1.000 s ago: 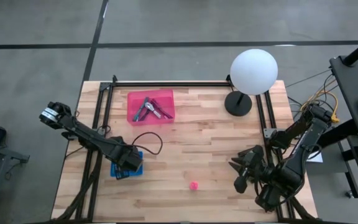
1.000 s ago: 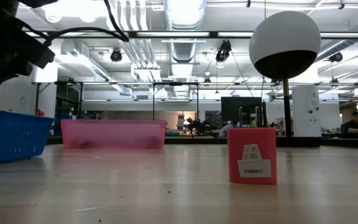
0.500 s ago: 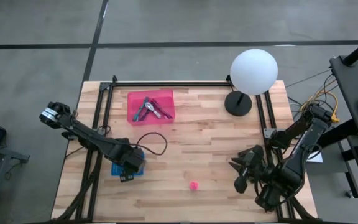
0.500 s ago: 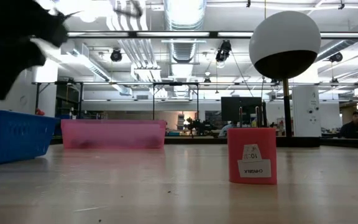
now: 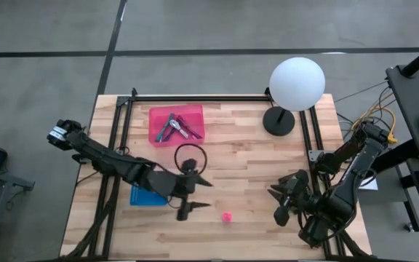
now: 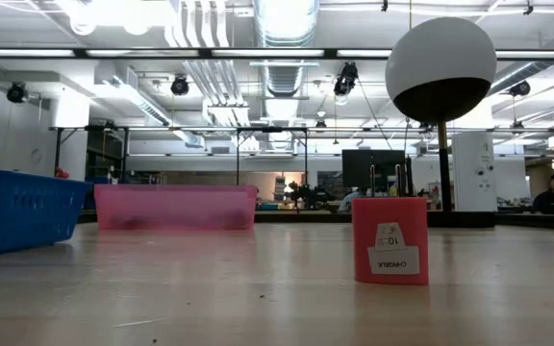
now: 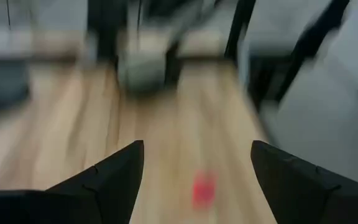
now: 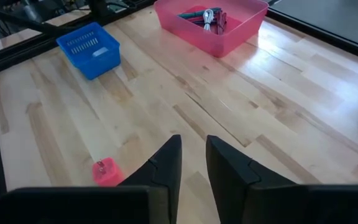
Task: Pick and place items into bin
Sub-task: Put the pink charger adapter into the blue bin
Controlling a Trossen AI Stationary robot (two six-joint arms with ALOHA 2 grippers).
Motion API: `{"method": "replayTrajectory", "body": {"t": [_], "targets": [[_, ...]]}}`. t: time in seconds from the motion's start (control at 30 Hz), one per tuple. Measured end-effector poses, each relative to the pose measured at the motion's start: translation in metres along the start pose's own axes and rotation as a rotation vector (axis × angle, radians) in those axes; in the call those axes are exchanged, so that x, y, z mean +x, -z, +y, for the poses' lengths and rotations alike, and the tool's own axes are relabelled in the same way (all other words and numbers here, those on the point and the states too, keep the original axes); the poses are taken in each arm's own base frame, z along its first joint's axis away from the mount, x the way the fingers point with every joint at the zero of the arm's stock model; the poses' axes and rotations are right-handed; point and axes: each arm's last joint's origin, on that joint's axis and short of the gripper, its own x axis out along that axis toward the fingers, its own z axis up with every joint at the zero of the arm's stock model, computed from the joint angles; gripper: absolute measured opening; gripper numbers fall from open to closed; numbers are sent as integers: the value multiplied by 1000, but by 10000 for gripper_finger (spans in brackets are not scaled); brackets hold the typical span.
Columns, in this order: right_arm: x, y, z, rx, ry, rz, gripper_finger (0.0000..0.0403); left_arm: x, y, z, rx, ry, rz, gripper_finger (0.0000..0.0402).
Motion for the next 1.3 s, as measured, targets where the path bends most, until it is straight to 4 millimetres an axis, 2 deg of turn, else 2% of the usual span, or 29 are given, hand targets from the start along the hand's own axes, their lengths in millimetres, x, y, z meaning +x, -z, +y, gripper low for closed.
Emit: {"method": "replayTrajectory", "body": {"t": [0.07, 0.17, 0.37, 0.73, 1.1, 1.3], "targets": [[0, 0, 0, -2, 0, 0, 63, 7, -12, -3, 17, 23, -146, 278], [0, 0, 0, -2, 0, 0, 65, 23, -14, -6, 0, 43, -233, 278], [0, 0, 0, -2, 0, 0, 72, 71, 18, -15, 34, 104, -84, 278], [0, 0, 0, -26, 1, 0, 63, 135, 74, -24, 28, 223, 21, 278], [0, 0, 0, -29, 0, 1, 69, 167, 118, -22, 42, 193, 105, 278], [0, 0, 0, -30, 1, 1, 63, 174, 126, -18, 45, 151, 114, 278]]}}
